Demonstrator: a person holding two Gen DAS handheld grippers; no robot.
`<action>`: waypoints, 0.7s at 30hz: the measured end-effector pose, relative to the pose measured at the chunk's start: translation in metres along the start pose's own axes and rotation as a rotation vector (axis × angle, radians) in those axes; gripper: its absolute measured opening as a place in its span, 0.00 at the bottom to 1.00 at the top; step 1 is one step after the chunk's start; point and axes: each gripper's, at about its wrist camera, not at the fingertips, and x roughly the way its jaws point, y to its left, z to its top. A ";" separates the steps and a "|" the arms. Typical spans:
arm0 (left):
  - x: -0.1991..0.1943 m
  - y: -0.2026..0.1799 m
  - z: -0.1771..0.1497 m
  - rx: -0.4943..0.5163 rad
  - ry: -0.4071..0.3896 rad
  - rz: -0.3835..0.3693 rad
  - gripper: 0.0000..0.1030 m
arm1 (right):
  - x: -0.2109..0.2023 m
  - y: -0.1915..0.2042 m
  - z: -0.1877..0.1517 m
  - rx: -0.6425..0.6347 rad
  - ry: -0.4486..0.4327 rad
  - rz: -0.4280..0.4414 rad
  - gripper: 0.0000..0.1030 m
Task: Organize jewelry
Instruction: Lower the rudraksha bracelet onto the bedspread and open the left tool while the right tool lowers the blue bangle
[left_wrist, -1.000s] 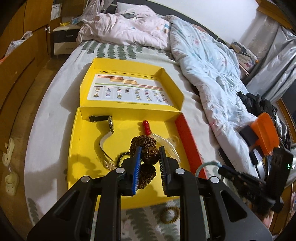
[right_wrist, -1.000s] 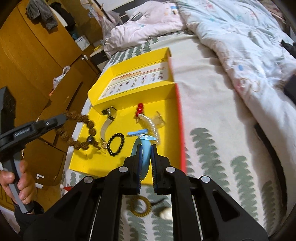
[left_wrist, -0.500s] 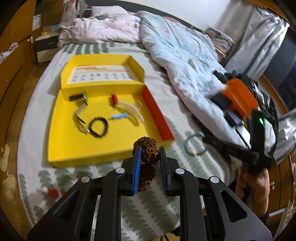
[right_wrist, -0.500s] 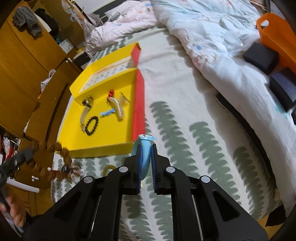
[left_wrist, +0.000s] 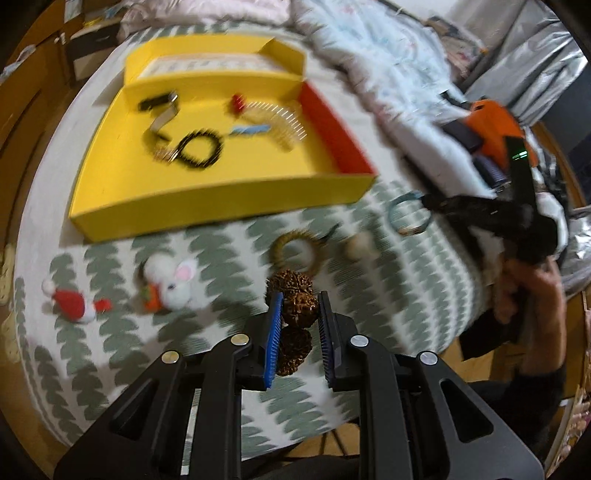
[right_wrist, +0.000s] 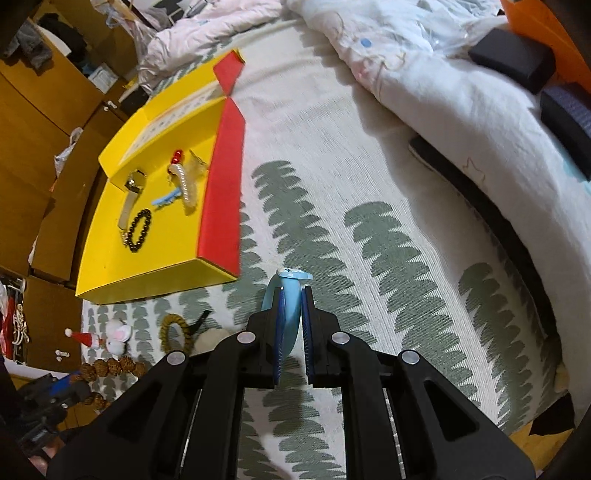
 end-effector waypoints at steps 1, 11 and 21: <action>0.003 0.003 -0.002 0.000 0.008 0.018 0.19 | 0.003 -0.002 0.000 0.002 0.007 -0.009 0.10; 0.023 0.031 -0.030 -0.018 0.102 0.115 0.19 | 0.025 -0.014 -0.002 -0.014 0.063 -0.167 0.17; 0.019 0.044 -0.045 -0.055 0.138 0.188 0.23 | 0.002 0.002 -0.001 -0.100 -0.013 -0.340 0.20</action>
